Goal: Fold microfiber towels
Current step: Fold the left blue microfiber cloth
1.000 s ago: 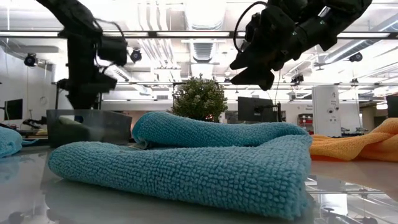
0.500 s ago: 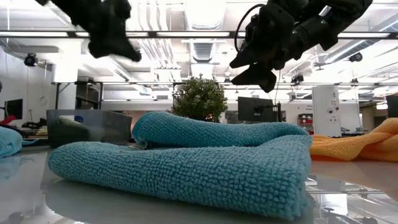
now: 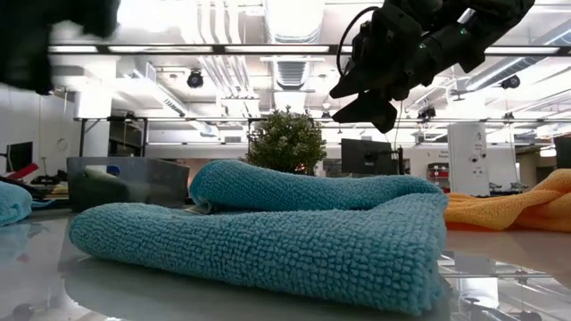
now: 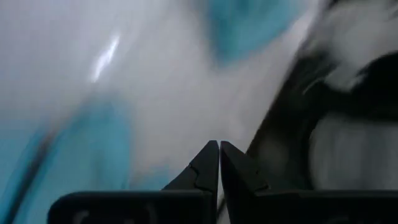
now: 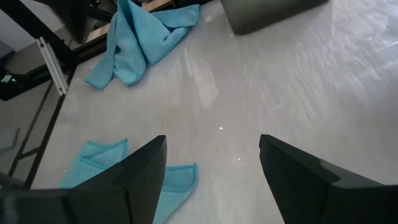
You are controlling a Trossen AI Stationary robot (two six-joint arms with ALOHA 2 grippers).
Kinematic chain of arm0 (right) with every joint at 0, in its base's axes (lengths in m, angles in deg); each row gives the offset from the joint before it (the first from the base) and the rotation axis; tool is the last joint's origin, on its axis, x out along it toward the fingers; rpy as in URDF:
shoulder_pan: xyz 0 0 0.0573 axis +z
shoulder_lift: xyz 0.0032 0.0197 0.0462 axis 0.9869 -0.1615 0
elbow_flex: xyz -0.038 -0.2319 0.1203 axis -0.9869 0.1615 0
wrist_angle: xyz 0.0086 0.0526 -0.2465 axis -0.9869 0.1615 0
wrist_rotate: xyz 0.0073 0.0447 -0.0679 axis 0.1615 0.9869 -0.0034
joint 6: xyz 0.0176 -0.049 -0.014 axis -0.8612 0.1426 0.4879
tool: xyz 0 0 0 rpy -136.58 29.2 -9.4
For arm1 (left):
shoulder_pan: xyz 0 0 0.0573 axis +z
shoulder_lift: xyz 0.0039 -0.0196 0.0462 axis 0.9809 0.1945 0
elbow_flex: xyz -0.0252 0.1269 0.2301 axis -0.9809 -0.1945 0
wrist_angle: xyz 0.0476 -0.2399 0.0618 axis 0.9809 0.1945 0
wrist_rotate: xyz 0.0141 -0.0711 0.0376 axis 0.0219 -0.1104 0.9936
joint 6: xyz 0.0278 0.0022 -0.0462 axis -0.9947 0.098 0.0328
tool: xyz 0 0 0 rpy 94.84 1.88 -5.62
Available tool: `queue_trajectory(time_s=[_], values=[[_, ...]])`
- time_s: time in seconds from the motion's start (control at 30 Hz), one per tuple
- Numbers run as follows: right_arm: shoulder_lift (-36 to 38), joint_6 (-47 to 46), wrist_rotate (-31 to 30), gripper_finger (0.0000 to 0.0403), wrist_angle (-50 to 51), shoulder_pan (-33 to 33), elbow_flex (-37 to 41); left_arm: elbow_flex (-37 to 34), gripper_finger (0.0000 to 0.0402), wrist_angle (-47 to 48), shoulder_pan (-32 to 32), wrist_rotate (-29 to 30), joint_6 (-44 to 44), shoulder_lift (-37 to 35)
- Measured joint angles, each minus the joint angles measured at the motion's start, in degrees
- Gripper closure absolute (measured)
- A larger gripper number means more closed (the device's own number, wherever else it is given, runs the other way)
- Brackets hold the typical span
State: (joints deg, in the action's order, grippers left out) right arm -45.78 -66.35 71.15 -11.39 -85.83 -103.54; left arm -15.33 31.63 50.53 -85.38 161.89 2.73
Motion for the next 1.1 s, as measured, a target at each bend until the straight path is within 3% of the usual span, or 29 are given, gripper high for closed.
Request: queue_trajectory(time_s=[0.1, 0.2, 0.53, 0.9, 1.1], values=[[0.0, 0.4, 0.0, 0.0156, 0.0, 0.0, 0.0, 0.5, 0.0401, 14.5, -0.7, -7.1, 3.5, 4.0], [0.0, 0.5, -0.1, 0.0156, -0.6, 0.0, 0.0, 0.9, 0.0401, 21.6, -0.7, -6.5, 1.5, 7.4], [0.0, 0.5, -0.1, 0.0156, -2.8, 0.0, 0.0, 1.4, 0.0392, 21.5, -0.6, -0.2, -3.2, 12.2], [0.0, 0.9, -0.1, 0.0156, -2.8, 0.0, 0.0, 2.6, 0.0245, 20.7, 0.4, 10.9, -6.1, 12.1], [-0.7, 1.2, -0.1, 0.0156, -2.5, 0.1, 0.0, 2.5, 0.0233, 21.6, 0.4, 12.4, -7.5, 17.4]])
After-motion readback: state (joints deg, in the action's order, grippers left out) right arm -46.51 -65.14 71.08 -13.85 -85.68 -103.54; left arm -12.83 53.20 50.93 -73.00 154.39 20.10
